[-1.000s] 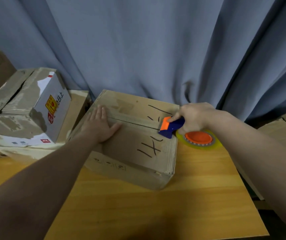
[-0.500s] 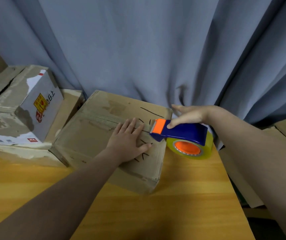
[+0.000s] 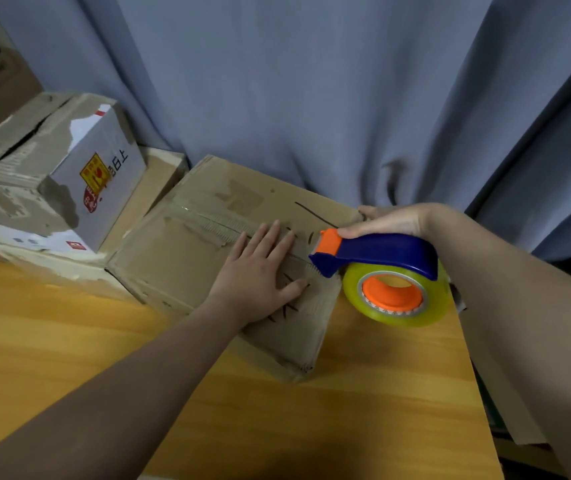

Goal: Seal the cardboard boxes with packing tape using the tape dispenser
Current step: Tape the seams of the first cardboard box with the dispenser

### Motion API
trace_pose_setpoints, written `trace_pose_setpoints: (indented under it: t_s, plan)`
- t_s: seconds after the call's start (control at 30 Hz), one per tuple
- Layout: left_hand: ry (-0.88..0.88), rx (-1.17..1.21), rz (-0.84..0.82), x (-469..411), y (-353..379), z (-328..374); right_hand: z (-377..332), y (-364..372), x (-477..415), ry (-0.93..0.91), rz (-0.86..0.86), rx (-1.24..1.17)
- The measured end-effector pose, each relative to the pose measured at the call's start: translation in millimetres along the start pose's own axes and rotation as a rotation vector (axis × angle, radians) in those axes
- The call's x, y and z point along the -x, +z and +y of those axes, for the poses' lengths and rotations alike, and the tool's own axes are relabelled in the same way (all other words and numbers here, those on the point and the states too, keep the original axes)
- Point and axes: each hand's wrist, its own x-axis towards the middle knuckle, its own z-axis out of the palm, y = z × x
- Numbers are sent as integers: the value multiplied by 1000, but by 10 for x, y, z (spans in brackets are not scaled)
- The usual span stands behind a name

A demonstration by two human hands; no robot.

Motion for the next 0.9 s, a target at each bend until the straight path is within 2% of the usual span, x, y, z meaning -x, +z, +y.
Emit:
trace_pose_setpoints:
  t_s: [0.3, 0.37, 0.5, 0.63, 0.9]
  plan:
    - [14, -11, -18, -26, 22, 14, -144, 123, 260, -1, 56, 19]
    - [-7, -7, -55, -53, 9, 13, -211, 207, 327, -11, 139, 108]
    - [-10, -19, -138, -79, -23, 29, -219, 500, 330, -42, 367, 431]
    - [-1, -31, -203, -94, -71, 36, -69, 683, 379, -61, 574, 462]
    - [2, -65, -222, -93, -111, 21, 276, 658, 500, 99, 489, 460]
